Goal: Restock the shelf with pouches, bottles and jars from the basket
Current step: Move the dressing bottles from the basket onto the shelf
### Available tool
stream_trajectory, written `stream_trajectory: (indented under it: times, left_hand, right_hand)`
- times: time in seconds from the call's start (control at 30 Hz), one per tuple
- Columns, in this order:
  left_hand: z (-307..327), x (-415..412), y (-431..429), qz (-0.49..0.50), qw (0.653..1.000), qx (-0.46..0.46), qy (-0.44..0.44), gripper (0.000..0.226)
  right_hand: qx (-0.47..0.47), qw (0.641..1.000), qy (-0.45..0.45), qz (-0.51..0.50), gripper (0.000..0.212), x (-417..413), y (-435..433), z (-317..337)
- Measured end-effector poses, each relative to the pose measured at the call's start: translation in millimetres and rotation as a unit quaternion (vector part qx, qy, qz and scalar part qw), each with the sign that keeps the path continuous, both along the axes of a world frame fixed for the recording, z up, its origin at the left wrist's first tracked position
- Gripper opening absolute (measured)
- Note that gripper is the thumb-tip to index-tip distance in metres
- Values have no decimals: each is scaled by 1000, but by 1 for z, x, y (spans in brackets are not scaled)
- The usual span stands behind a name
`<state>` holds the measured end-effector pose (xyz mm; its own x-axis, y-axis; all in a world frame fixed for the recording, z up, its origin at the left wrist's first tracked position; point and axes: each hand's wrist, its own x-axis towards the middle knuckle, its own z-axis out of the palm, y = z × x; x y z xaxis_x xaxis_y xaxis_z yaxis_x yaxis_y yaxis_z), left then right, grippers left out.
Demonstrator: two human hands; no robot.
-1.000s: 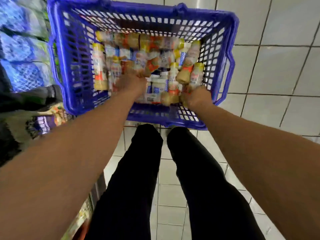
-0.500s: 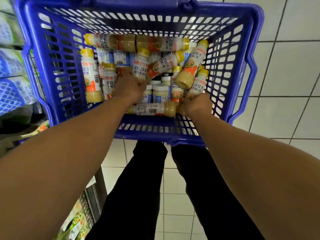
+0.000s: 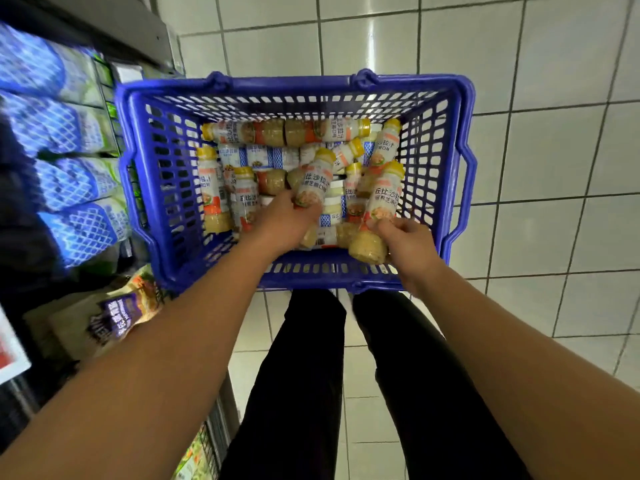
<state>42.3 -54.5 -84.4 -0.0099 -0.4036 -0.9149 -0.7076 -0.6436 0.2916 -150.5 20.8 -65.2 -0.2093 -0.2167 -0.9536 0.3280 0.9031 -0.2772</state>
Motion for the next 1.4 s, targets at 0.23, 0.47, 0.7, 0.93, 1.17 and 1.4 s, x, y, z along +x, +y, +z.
stream_trajectory:
  times: [0.23,0.47,0.7,0.93,1.17,1.4]
  left_hand:
    - [126,-9,9,173,982,-13,72,68]
    - [276,-7,21,263,952,-78,134,67]
    - [402,-2,28,285,931,-162,162,42]
    - [521,-6,45,383,863,-293,150,33]
    - [593,-22,108,496,768,-368,170,43]
    - [630,-27,190,599,666,-430,118,43]
  right_hand:
    - [-62,998,-8,-11,28,4,-11,116]
    - [-162,984,11,79,34,13,-26,267]
    - [-312,936,21,160,35,24,-41,399]
    - [-432,870,-18,236,36,24,-41,503]
    - [-468,823,-93,310,41,25,-21,569]
    - [-470,770,-156,401,38,43,21,608]
